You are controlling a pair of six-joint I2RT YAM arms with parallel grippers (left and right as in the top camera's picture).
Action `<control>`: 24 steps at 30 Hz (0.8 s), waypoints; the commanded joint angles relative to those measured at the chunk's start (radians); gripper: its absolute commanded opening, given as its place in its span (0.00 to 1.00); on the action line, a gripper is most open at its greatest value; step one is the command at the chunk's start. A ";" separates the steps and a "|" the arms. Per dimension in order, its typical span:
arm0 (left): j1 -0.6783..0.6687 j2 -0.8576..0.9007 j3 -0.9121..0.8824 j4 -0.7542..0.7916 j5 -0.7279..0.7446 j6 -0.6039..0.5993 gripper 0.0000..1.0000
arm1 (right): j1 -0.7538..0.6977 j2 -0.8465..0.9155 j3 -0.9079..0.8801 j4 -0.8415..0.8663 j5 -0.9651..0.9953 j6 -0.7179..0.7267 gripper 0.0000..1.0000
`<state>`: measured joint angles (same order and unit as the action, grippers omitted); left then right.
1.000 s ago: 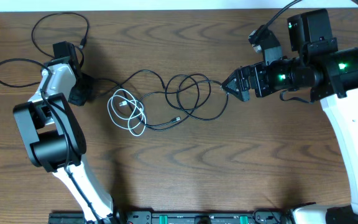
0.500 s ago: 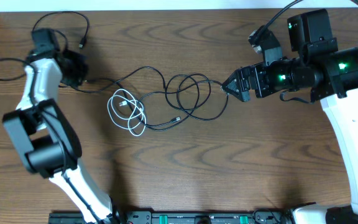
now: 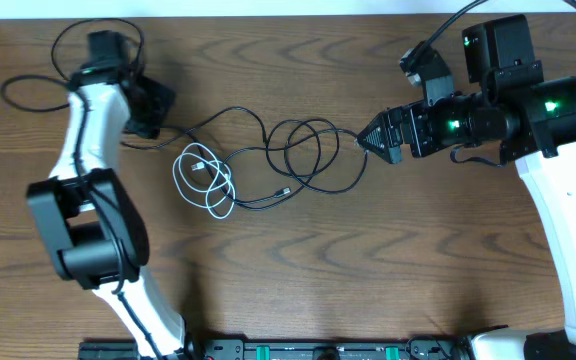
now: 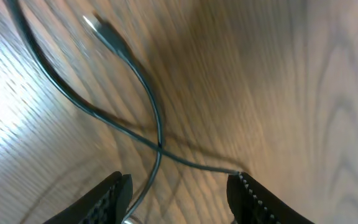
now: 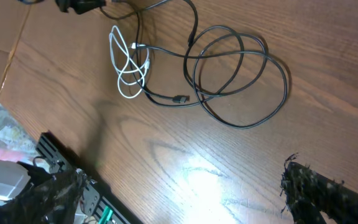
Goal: Untangle cables
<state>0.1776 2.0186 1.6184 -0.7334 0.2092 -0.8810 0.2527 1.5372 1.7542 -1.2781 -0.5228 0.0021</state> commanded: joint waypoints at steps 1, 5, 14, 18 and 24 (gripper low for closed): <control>-0.034 0.017 -0.027 -0.015 -0.143 -0.081 0.54 | 0.011 -0.003 -0.002 -0.006 -0.003 -0.019 0.99; -0.026 0.017 -0.045 -0.023 -0.158 -0.158 0.54 | 0.011 -0.003 -0.002 -0.014 -0.003 -0.019 0.99; -0.001 0.021 -0.084 -0.024 -0.159 -0.361 0.54 | 0.011 -0.003 -0.002 -0.019 -0.003 -0.019 0.99; -0.022 0.021 -0.100 -0.016 -0.150 -0.460 0.54 | 0.011 -0.003 -0.002 -0.016 -0.003 -0.019 0.99; -0.040 0.037 -0.126 0.058 -0.146 -0.490 0.50 | 0.011 -0.003 -0.002 -0.019 -0.003 -0.019 0.99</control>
<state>0.1402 2.0274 1.5074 -0.6773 0.0700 -1.3163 0.2531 1.5372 1.7542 -1.2945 -0.5228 0.0021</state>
